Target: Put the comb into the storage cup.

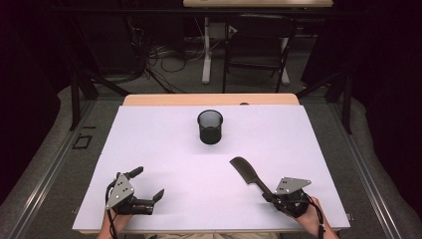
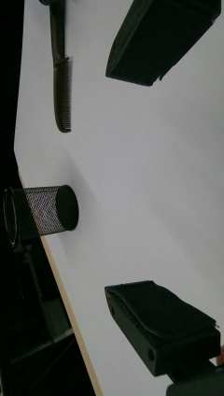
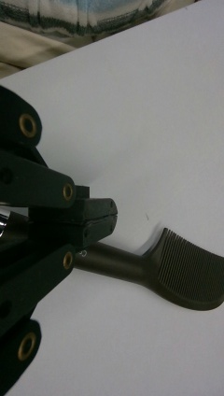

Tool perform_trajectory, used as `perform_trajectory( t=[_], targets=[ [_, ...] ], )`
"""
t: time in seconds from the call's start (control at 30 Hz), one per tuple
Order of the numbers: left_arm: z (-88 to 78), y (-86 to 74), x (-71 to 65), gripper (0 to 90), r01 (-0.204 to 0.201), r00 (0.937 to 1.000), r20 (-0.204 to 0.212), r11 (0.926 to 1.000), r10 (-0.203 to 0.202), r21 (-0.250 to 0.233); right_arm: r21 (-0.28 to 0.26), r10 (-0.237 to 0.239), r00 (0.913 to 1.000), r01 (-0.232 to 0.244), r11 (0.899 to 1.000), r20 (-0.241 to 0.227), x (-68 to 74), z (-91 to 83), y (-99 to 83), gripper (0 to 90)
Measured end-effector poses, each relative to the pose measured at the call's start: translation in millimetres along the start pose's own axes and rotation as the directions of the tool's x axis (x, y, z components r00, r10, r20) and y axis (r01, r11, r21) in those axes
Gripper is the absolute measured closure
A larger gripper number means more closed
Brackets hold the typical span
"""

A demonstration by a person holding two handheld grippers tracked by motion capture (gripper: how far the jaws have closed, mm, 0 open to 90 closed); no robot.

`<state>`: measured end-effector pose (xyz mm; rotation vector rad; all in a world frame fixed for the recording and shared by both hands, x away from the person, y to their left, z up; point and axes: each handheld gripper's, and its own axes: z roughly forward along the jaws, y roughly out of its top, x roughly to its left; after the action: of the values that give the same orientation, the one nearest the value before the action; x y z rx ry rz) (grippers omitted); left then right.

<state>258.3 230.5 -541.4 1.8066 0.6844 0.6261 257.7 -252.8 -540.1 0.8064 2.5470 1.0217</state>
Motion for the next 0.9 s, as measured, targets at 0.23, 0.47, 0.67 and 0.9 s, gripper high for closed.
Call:
perform_trajectory(
  t=[0.23, 0.47, 0.67, 0.9],
  targets=[
    [0.0, 0.0, 0.3, 0.2, 0.002, 1.0, 0.0, 1.0, -0.002, -0.001, 0.028, 0.015, 0.9998, -0.016, 0.999, 0.015, -3.5, 2.4, -2.1, 90.0],
    [-0.2, -0.1, 0.5, 0.2, 0.005, 1.0, -0.004, 1.0, -0.005, -0.002, 0.034, 0.025, 0.9991, -0.026, 0.999, 0.033, -6.3, 1.9, -3.1, 90.0],
    [0.3, -0.1, 0.6, 0.2, -0.002, 1.0, -0.002, 1.0, 0.002, 0.004, 0.05, 0.029, 0.9988, -0.031, 0.998, 0.039, -9.0, 2.6, -4.4, 90.0],
    [0.6, -0.3, 0.5, 0.2, 0.0, 1.0, -0.001, 1.0, 0.0, 0.007, 0.07, 0.034, 0.9982, -0.037, 0.997, 0.05, -10.1, 3.2, -5.2, 90.0]
  ],
)
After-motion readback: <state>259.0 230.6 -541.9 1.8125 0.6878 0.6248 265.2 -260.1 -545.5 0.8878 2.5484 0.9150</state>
